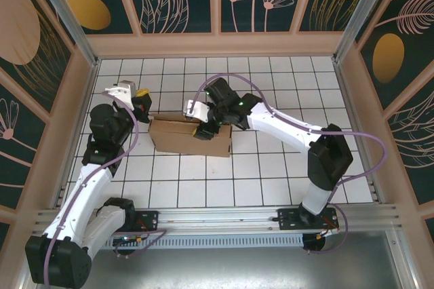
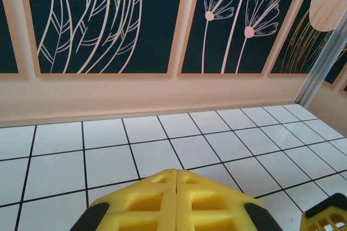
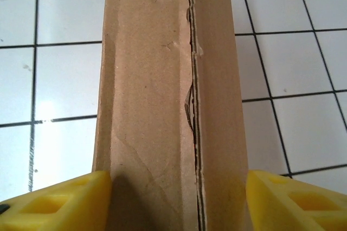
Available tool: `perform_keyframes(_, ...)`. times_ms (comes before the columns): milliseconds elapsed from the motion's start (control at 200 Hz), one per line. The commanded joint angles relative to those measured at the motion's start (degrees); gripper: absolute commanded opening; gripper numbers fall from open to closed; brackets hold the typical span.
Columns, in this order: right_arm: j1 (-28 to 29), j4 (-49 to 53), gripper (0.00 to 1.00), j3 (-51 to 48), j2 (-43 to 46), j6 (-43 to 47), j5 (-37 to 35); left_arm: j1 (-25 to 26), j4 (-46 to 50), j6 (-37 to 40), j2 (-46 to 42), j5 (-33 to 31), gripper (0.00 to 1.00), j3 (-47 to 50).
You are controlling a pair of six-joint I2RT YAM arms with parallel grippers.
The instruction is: Fold the paper box
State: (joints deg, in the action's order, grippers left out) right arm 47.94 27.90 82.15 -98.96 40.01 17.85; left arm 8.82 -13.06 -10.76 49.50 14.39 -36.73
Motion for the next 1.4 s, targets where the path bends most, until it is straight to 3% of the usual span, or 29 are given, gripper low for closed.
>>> perform_keyframes(0,-2.3,8.1,0.65,-3.3,-0.2,4.5,-7.3,0.4,-1.1,0.6,-0.1,0.5,0.07,0.3)
perform_keyframes(200,-6.0,7.3,0.65,-5.9,2.0,7.2,-9.9,0.4,-1.2,0.9,0.7,0.5,0.07,0.1)
perform_keyframes(365,-8.8,5.5,0.66,-6.6,3.9,8.9,-7.6,0.4,-1.8,1.1,1.9,1.0,0.08,-0.1)
perform_keyframes(525,-9.4,3.4,0.73,-4.8,3.9,8.3,-6.0,0.4,-2.0,2.5,4.0,3.3,0.17,-1.3)
perform_keyframes(711,-11.1,0.6,0.75,-3.2,6.2,6.6,-2.4,0.4,0.9,10.8,6.5,5.0,0.3,-4.7)
perform_keyframes(801,-12.0,-2.7,0.74,-4.0,9.0,4.1,-0.1,0.4,2.0,15.1,8.2,7.5,0.3,-6.1)
perform_keyframes(861,-12.4,-6.2,0.73,-6.0,11.6,1.7,0.2,0.4,0.7,17.5,9.3,9.0,0.3,-5.8)
perform_keyframes(1011,-12.5,-17.8,0.74,-14.7,21.5,-1.8,1.4,0.4,-1.9,26.6,12.3,11.5,0.44,-5.5)
perform_keyframes(1106,-12.8,-23.2,0.72,-19.0,27.0,-3.6,0.3,0.4,-1.3,35.7,14.2,14.2,0.48,-6.0)
perform_keyframes(1221,-13.0,-27.6,0.68,-23.6,32.5,-2.8,-6.2,0.3,1.7,48.0,17.0,14.2,0.5,-6.2)
perform_keyframes(1391,-13.4,-21.5,0.66,-24.9,36.4,2.4,-10.0,-0.4,4.4,51.4,23.3,18.6,0.49,-9.9)
